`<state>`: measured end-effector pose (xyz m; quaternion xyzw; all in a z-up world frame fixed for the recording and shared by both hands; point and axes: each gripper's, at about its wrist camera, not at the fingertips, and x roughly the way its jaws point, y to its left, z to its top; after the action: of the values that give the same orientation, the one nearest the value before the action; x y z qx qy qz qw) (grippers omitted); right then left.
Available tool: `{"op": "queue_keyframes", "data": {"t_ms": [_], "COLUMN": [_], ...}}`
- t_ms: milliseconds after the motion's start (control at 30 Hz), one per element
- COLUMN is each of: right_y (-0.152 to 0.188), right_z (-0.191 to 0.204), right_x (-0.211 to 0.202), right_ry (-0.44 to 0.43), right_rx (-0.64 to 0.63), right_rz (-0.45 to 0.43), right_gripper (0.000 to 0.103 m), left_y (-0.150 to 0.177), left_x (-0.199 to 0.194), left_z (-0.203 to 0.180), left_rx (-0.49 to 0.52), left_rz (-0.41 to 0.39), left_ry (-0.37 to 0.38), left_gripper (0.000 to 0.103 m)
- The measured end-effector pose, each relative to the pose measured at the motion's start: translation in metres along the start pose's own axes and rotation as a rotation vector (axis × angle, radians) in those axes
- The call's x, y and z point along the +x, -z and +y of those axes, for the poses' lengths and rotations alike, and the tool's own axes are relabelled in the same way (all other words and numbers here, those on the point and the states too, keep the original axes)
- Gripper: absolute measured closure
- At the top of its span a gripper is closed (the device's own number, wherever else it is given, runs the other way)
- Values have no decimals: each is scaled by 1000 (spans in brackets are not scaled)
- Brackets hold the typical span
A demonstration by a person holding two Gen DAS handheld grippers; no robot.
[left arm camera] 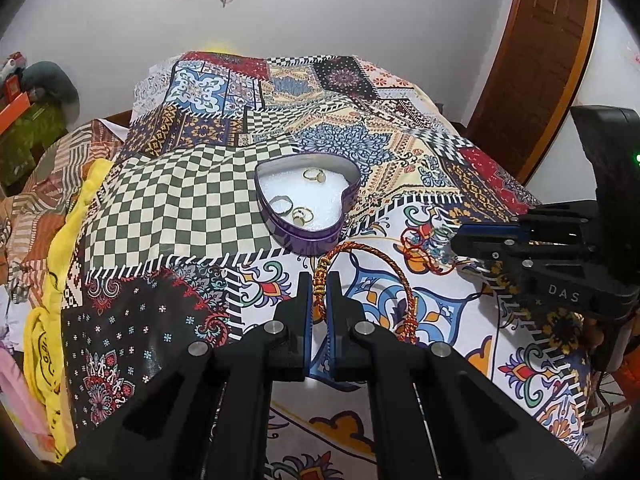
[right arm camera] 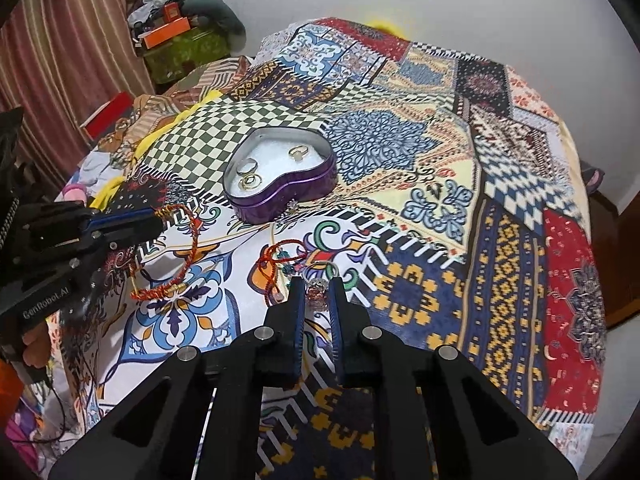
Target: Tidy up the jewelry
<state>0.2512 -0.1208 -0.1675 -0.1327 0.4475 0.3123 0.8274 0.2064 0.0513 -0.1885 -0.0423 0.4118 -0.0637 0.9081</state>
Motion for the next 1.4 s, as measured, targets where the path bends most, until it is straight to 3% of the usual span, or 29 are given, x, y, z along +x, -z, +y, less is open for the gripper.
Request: {"op": "queue_keyframes", "data": {"t_ms": [767, 1100, 1400], "right_y": [-46, -70, -87], "right_z": [4, 4, 7], "right_x": [-26, -5, 23], "right_ry": [-20, -52, -93], "right_rx": [2, 3, -1], "right_rz": [-138, -135, -97], "right_gripper": [93, 93, 93], "left_y": [-33, -57, -67], "left_x": [-13, 9, 46], "left_z": [25, 37, 41], "left_rx": [-45, -33, -29], "left_rz": [-82, -86, -38], "left_ry": [-36, -57, -46], "left_gripper": [99, 99, 99]}}
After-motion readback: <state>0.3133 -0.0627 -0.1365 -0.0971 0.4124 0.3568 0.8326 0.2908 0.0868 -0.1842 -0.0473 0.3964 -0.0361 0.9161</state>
